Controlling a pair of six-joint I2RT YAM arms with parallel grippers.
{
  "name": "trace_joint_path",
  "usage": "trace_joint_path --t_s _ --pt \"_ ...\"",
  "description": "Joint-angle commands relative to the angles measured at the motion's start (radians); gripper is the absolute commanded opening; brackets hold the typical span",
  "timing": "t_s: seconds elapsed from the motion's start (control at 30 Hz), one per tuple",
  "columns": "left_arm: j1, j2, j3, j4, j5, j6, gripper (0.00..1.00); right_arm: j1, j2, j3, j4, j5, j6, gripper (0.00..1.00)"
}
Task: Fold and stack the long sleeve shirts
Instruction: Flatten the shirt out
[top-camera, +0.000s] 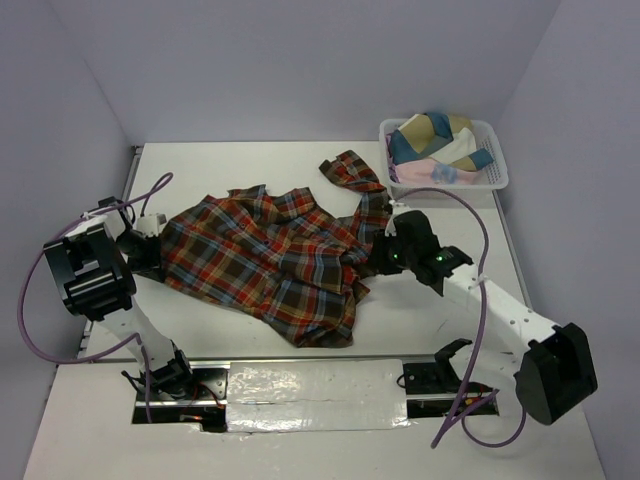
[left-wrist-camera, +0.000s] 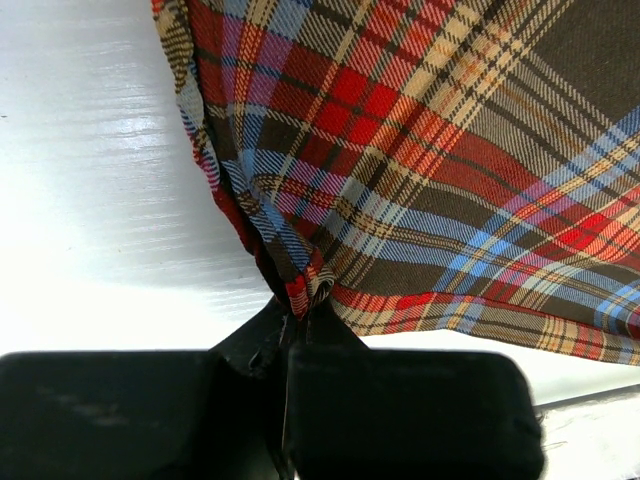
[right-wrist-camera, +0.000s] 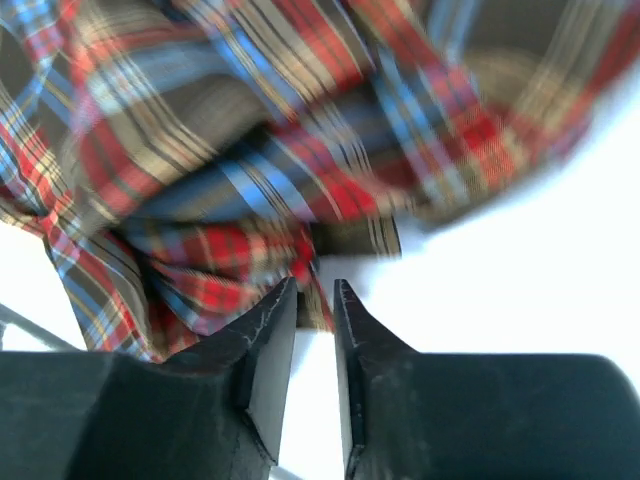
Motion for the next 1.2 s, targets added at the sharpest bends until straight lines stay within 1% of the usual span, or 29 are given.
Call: trace_joint_path --t_s 0.0,0.03,0.07,0.13,0.23,0.33,0.4,0.43,0.5,0.53,0.57,0.6,0.63,0.67,0.7,0.73,0.77,0.8,0.83,0.87,0.9,0.97,1.03,1.1,1.13,1.17 --pt "-0.004 0.006 0.002 0.017 -0.012 0.000 0.00 -0.008 -0.031 -0.069 -0.034 -0.030 0.156 0.30" --pt "-0.006 0.004 0.004 0.015 -0.010 0.000 0.00 -0.008 -0.025 -0.078 -0.024 -0.080 0.156 0.33" --pt "-0.004 0.006 0.005 0.015 -0.007 -0.001 0.00 -0.009 -0.012 -0.097 -0.008 -0.117 0.156 0.53" --pt "-0.004 0.012 0.008 0.012 -0.010 -0.001 0.00 -0.009 0.021 -0.120 0.071 -0.203 0.157 0.69" --pt "-0.004 0.012 0.005 0.012 -0.019 0.002 0.00 -0.006 0.090 -0.114 0.102 -0.265 0.130 0.72" --pt "-0.004 0.007 0.002 0.014 -0.021 0.004 0.00 -0.008 0.257 -0.094 0.128 -0.300 0.116 0.72" --pt "-0.004 0.003 0.002 0.012 -0.010 0.005 0.00 -0.008 0.322 -0.078 0.191 -0.366 0.122 0.69" --pt "-0.004 -0.007 0.008 0.006 0.017 0.011 0.00 -0.011 0.378 -0.045 0.237 -0.429 0.122 0.56" --pt "-0.004 -0.026 0.017 0.007 0.057 0.019 0.00 -0.011 0.423 0.013 0.246 -0.438 0.113 0.30" --pt "-0.004 -0.039 0.022 0.011 0.103 0.023 0.00 -0.015 0.452 0.099 0.236 -0.423 0.079 0.09" --pt "-0.007 -0.066 0.030 0.014 0.125 0.028 0.00 -0.024 0.462 0.145 0.223 -0.403 0.062 0.00" --pt "-0.009 -0.074 0.063 0.021 0.141 0.028 0.00 -0.037 0.472 0.199 0.193 -0.354 0.049 0.00" --pt "-0.010 -0.082 0.089 0.018 0.160 0.028 0.00 -0.072 0.494 0.322 0.174 -0.334 0.033 0.00" --pt "-0.012 -0.086 0.120 0.014 0.193 0.025 0.00 -0.089 0.508 0.393 0.127 -0.317 0.004 0.00" --pt "-0.015 -0.083 0.199 -0.008 0.212 0.025 0.00 -0.107 0.521 0.475 0.102 -0.290 -0.016 0.00" --pt "-0.018 -0.082 0.246 -0.020 0.232 0.022 0.00 -0.132 0.553 0.641 0.075 -0.273 -0.034 0.00" --pt "-0.019 -0.076 0.290 -0.031 0.250 0.017 0.00 -0.141 0.570 0.719 0.052 -0.261 -0.053 0.00" --pt "-0.021 -0.073 0.382 -0.042 0.281 0.016 0.00 -0.150 0.589 0.801 0.015 -0.253 -0.095 0.00" --pt "-0.024 -0.073 0.428 -0.052 0.295 0.011 0.00 -0.156 0.625 0.943 -0.002 -0.254 -0.117 0.00" --pt "-0.026 -0.079 0.467 -0.051 0.304 0.004 0.00 -0.162 0.644 1.006 -0.039 -0.253 -0.139 0.00" --pt "-0.029 -0.095 0.531 -0.045 0.325 -0.006 0.00 -0.163 0.679 1.120 -0.057 -0.241 -0.180 0.00" --pt "-0.029 -0.123 0.570 -0.029 0.353 -0.009 0.00 -0.164 0.709 1.211 -0.129 -0.225 -0.212 0.00" --pt "-0.029 -0.166 0.565 -0.003 0.378 -0.004 0.00 -0.167 0.726 1.287 -0.166 -0.202 -0.243 0.00" --pt "-0.029 -0.256 0.475 0.059 0.376 0.019 0.00 -0.175 0.699 1.272 -0.165 -0.173 -0.249 0.00" --pt "-0.029 -0.287 0.432 0.087 0.349 0.034 0.00 -0.178 0.648 1.199 -0.140 -0.170 -0.240 0.00" --pt "-0.027 -0.324 0.397 0.108 0.334 0.046 0.00 -0.184 0.618 1.146 -0.075 -0.174 -0.232 0.00"
